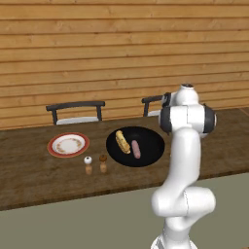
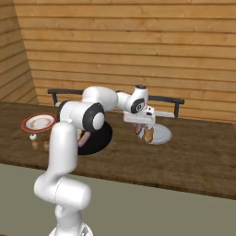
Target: Place one bun and one sausage from the bowl on each plate.
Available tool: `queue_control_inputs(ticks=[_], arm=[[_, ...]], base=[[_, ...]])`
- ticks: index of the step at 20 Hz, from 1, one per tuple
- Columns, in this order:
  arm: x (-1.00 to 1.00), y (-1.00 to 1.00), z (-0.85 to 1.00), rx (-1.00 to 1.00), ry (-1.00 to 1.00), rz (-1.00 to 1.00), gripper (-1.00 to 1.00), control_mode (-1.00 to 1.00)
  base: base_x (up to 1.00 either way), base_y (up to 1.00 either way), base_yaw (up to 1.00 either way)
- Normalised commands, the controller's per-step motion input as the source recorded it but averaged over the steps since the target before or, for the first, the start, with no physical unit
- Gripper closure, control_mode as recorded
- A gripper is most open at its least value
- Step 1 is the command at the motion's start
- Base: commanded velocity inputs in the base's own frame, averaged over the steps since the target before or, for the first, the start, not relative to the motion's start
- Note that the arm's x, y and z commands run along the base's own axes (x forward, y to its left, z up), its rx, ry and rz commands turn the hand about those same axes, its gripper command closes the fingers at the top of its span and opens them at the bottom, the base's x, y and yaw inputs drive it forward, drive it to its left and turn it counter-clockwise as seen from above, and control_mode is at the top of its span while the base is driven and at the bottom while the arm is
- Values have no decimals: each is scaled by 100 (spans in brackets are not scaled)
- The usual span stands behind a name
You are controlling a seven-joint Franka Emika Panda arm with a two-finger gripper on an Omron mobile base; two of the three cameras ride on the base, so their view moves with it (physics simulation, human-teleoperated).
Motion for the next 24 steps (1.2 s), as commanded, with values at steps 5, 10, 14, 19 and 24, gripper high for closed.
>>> queue_control_inputs(ticks=[5,10,14,19,24], arm=[[19,-15,-40,0,6,1,100,-100],[7,-7,-19,0,4,0,100,-100],[-4,-47,-8,0,0,0,100,-100],[-3,-37,-15,0,0,0,100,-100],[-27,0,-18,-2,0,0,-100,-100]], base=[[0,0,0],[0,0,0],[0,0,0],[0,0,0],[0,0,0]])
